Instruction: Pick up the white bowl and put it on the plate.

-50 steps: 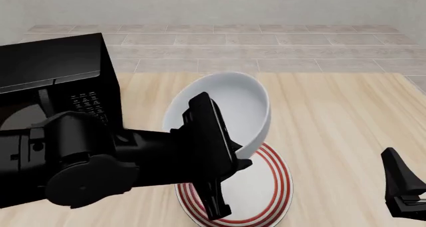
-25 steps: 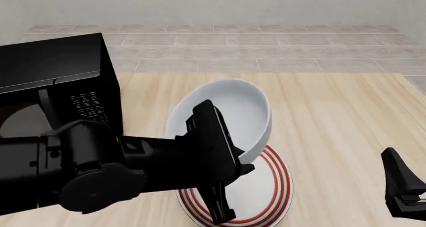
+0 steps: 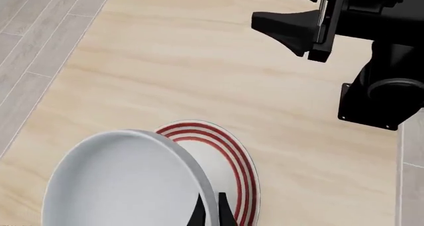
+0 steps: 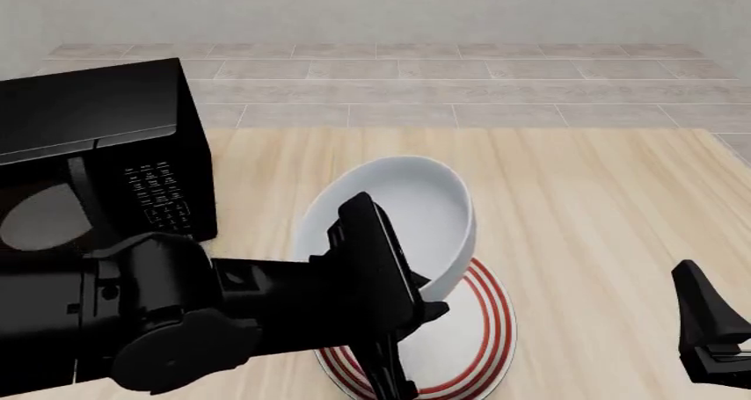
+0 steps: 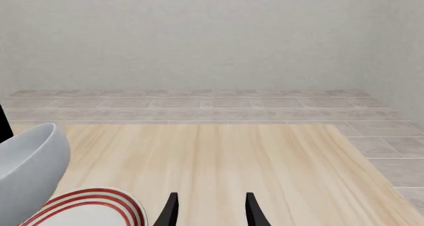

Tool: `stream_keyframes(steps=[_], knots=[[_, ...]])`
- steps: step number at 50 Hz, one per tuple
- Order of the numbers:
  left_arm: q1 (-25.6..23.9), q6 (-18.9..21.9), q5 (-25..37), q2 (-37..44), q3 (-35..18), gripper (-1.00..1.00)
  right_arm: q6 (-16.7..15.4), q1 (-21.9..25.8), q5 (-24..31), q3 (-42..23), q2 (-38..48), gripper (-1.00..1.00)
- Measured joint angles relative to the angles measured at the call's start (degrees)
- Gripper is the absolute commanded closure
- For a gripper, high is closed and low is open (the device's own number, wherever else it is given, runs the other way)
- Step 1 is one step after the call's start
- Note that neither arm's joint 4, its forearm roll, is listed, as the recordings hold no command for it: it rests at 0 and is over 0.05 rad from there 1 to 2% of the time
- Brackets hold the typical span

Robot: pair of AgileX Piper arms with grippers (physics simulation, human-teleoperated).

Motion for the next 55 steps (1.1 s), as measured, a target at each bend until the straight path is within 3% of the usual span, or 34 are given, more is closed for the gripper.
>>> stream_keyframes(steps=[55], knots=[[-0.70,-3.96,-6.34,1.78,4.06,1.00,0.00,0.00,0.00,0.00,-0.01,-1.00]])
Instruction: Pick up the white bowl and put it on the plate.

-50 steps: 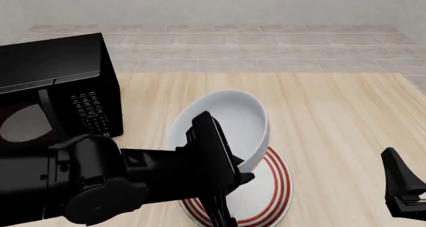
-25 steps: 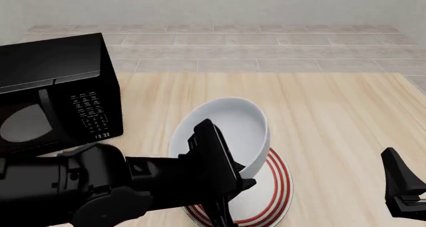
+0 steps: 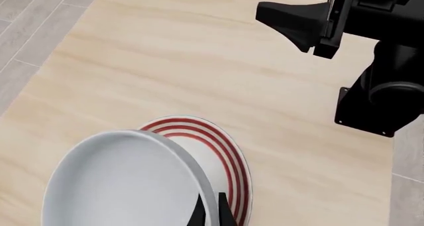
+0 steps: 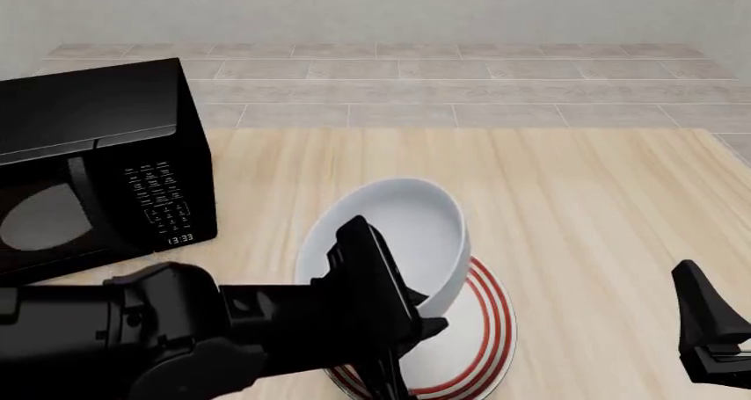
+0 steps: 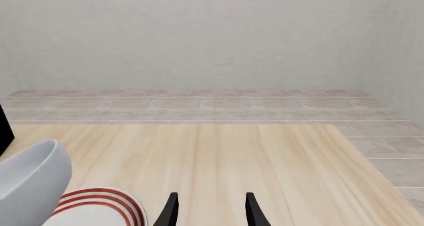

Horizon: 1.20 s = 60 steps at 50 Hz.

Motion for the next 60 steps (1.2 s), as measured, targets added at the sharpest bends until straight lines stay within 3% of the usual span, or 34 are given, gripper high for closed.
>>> stream_keyframes(steps=[60], knots=[[-0.08,-2.68,-7.22,4.43,2.90,1.00,0.00,0.00,0.00,0.00,0.01,-1.00]])
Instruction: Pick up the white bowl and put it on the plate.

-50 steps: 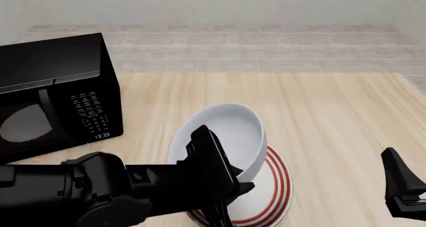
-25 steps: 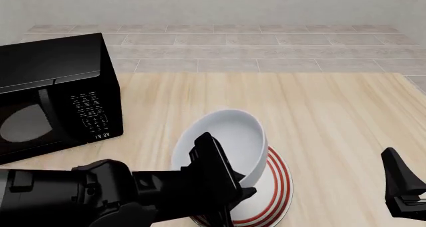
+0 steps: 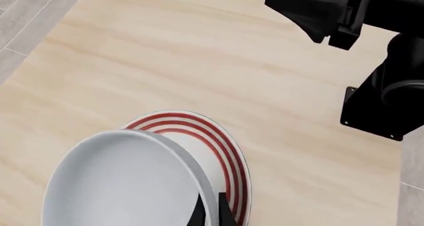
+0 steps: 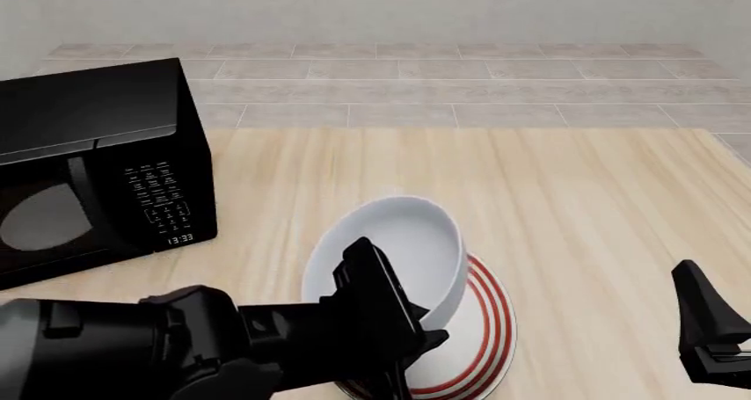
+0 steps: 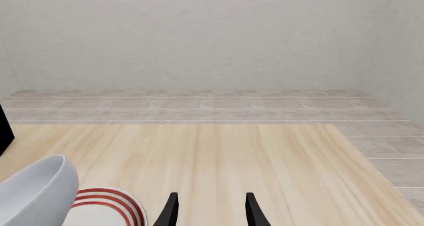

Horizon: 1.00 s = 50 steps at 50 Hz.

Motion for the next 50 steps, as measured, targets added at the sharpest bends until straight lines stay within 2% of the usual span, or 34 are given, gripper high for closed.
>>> stream_keyframes(steps=[50], knots=[[-0.23,-1.08,-4.07,3.59,0.57,1.00,0.00,0.00,0.00,0.00,0.00,-1.00]])
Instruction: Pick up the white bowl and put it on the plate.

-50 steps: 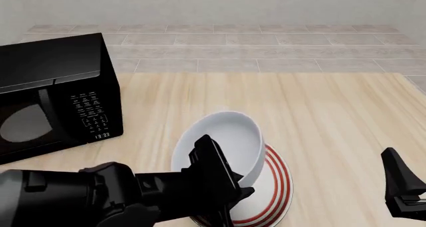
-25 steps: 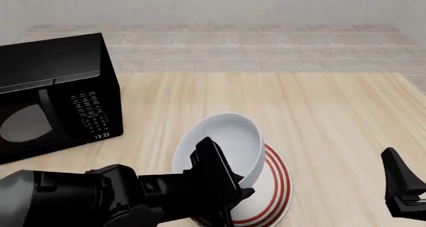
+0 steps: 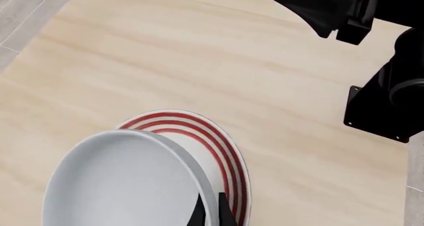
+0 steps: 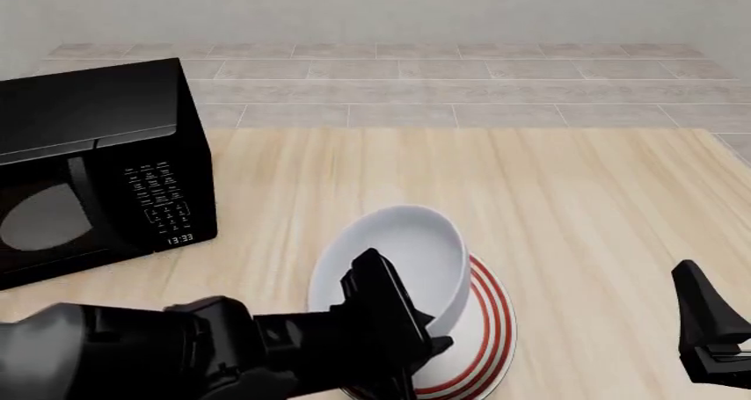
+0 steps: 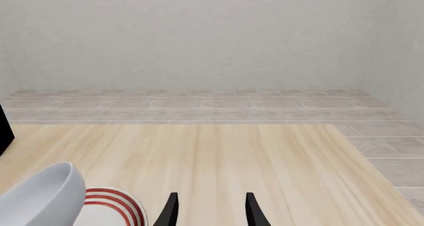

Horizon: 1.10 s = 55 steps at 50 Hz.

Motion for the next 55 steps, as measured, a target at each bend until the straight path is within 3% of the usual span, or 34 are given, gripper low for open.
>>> stream_keyframes(steps=[54,55], knots=[[-2.01,-1.08,-3.99,6.19,-0.78,1.00,0.00,0.00,0.00,0.00,0.00,-1.00],[-2.00,-1.07,-4.01,6.25,-0.81,-1.00,0.00,0.00,0.00,0.00,0.00,-1.00]])
